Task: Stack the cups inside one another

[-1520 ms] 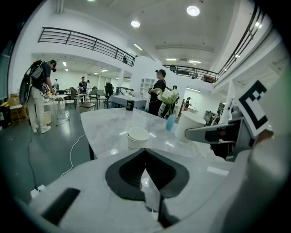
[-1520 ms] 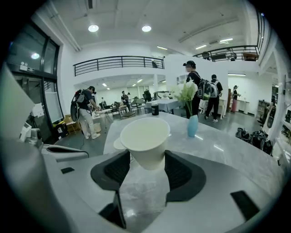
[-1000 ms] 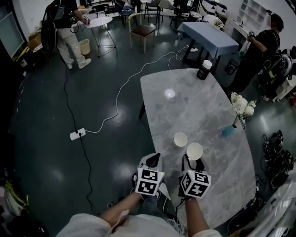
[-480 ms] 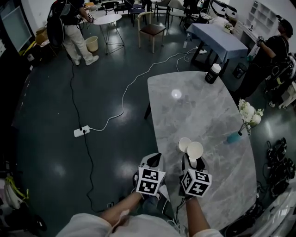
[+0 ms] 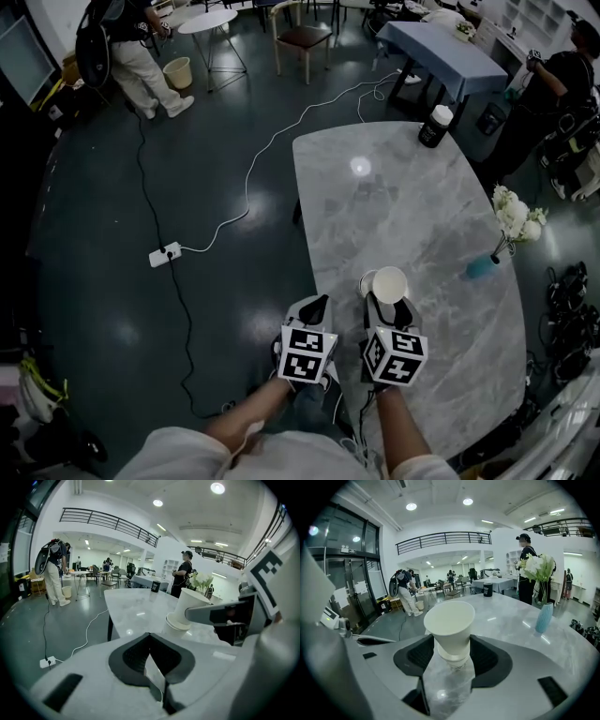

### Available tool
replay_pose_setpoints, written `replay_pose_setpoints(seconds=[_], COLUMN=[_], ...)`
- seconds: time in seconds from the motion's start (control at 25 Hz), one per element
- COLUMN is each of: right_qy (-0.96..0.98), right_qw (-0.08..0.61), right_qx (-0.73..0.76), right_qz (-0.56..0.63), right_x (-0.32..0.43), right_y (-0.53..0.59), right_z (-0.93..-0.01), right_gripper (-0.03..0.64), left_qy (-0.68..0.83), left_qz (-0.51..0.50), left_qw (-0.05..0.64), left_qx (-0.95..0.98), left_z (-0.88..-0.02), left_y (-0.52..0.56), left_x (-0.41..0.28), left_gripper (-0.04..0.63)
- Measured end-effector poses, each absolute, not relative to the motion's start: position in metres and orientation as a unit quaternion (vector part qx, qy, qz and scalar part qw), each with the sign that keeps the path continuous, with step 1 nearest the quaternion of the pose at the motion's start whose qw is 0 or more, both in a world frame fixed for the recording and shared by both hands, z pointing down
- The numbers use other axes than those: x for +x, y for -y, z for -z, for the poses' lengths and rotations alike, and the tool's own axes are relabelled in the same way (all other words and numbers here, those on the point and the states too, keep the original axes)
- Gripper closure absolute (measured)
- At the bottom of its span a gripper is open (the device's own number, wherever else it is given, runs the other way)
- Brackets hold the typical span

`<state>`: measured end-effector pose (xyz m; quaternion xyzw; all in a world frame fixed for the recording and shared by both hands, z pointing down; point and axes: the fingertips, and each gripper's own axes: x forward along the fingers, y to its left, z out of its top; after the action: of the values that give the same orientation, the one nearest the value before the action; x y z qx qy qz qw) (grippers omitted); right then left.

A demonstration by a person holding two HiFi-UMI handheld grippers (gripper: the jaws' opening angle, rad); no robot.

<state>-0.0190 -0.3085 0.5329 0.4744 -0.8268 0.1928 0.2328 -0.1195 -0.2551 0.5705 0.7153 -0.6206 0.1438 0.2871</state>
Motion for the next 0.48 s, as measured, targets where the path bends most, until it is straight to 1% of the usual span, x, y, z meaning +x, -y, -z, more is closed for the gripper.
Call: replay_pose_setpoints(seconds=[0.48], right_qy=[0.826], right_qw=[0.244], right_qx=[0.463], right_qz=[-0.208], right_x=[-0.025], right_y=[0.310], right_z=[-0.556], right_gripper=[0.400], left_qy=[0.623], left_qz=[-0.152], left_qw=[0.301], left_qx=[0.706], left_z=[-0.584], left_y=[0.255], left_x=[-0.125], left_gripper=[0.600])
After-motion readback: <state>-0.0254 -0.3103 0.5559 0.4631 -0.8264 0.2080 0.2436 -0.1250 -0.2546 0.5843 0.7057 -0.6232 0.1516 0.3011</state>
